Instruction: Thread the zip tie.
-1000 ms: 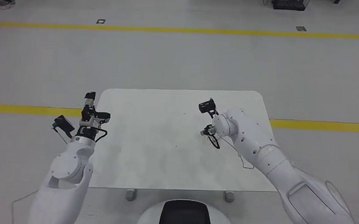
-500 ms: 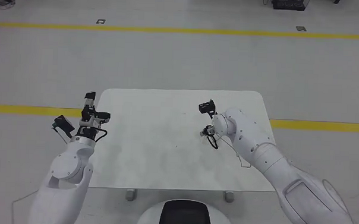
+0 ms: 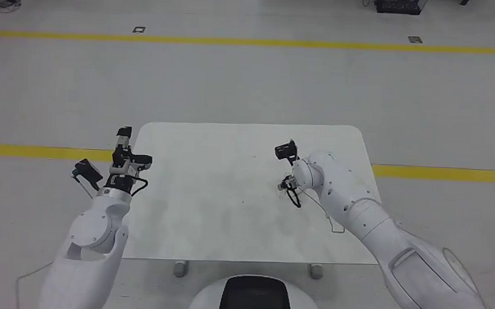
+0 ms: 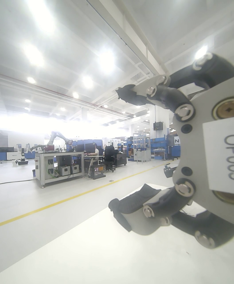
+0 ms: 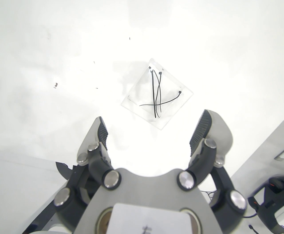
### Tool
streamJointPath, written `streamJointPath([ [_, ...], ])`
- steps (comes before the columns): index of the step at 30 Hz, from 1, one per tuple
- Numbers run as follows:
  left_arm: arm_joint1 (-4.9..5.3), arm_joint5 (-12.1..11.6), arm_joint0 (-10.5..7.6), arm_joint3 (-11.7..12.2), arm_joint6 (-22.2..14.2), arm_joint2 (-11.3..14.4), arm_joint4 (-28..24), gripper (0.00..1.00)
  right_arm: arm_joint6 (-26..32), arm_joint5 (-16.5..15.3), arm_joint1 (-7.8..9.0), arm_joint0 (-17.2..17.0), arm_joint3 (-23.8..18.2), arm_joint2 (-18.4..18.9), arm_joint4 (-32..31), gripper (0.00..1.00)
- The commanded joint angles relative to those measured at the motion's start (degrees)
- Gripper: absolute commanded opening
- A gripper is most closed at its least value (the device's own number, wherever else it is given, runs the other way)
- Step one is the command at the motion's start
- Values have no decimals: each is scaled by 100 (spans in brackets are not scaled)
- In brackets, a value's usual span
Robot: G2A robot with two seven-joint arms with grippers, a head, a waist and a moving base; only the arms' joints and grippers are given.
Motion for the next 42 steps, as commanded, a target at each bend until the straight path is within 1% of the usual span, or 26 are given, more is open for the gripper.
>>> streamJointPath([
  [1, 0, 0, 0, 0, 0, 0, 0, 100, -66, -100, 6, -40, 14, 76, 96, 100],
  [4, 0, 0, 0, 0, 0, 0, 0, 100, -30, -207, 15, -57, 13, 178, 213, 100],
  [8, 0, 0, 0, 0, 0, 0, 0, 100, 64, -260, 23, -61, -4, 283, 270, 100],
  [15, 0, 0, 0, 0, 0, 0, 0, 100, 64, -260, 23, -61, -4, 283, 270, 100],
  [18, 0, 0, 0, 0, 0, 0, 0, 100, -96, -146, 25, -123, 7, 274, 110, 100],
  [22, 0, 0, 0, 0, 0, 0, 0, 100, -65, -65, 10, -155, -5, 280, 31, 100],
  [28, 0, 0, 0, 0, 0, 0, 0, 100, -102, -76, -6, -180, 6, 347, 26, 100],
  [29, 0, 0, 0, 0, 0, 0, 0, 100, -110, -82, -6, -185, 2, 366, 16, 82],
  [31, 0, 0, 0, 0, 0, 0, 0, 100, -121, -81, -4, -198, -3, 394, -5, 58],
  [32, 0, 0, 0, 0, 0, 0, 0, 100, -128, -71, -3, -203, -2, 414, -24, 52],
  [34, 0, 0, 0, 0, 0, 0, 0, 100, -130, -67, -3, -213, -6, 434, -55, 48],
  [41, 0, 0, 0, 0, 0, 0, 0, 100, -168, -64, -15, -246, 1, 498, -139, 42],
  [42, 0, 0, 0, 0, 0, 0, 0, 100, -186, -69, -22, -254, 22, 498, -147, 40],
])
